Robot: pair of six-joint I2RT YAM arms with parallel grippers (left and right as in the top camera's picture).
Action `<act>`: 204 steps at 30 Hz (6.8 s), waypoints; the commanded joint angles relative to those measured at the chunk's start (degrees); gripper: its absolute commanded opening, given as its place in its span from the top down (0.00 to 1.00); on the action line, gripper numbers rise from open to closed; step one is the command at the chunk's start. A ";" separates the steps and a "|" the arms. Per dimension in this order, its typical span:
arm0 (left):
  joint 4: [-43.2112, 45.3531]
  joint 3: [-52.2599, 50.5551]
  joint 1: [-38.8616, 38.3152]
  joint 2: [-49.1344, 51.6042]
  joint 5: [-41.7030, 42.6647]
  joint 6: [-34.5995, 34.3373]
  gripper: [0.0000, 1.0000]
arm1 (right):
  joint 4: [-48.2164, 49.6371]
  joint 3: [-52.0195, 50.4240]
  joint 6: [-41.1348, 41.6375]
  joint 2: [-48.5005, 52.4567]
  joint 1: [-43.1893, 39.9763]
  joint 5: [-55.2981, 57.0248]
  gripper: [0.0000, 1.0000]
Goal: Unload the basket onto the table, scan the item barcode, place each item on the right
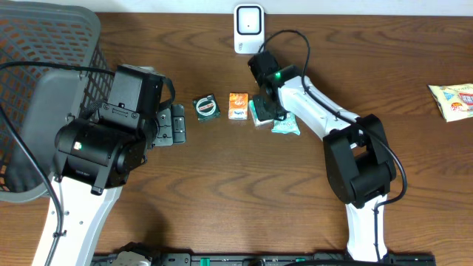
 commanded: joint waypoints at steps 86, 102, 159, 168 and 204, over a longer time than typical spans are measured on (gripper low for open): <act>-0.20 0.46 0.28 0.26 -0.96 0.52 0.02 | -3.15 0.66 -1.05 -1.97 1.51 -3.19 0.01; -0.20 0.46 0.28 0.26 -0.96 0.52 0.02 | 2.99 0.76 0.50 -1.97 2.25 -5.03 0.01; -0.20 0.46 0.28 0.26 -0.96 0.52 0.02 | 3.04 0.74 2.64 -1.97 2.64 -5.05 0.01; -0.20 0.46 0.28 0.26 -0.96 0.52 0.02 | 3.06 0.74 2.62 -1.97 2.64 -5.03 0.01; -0.20 0.46 0.28 0.26 -0.96 0.52 0.02 | 3.06 0.74 2.34 -1.97 2.58 -4.55 0.01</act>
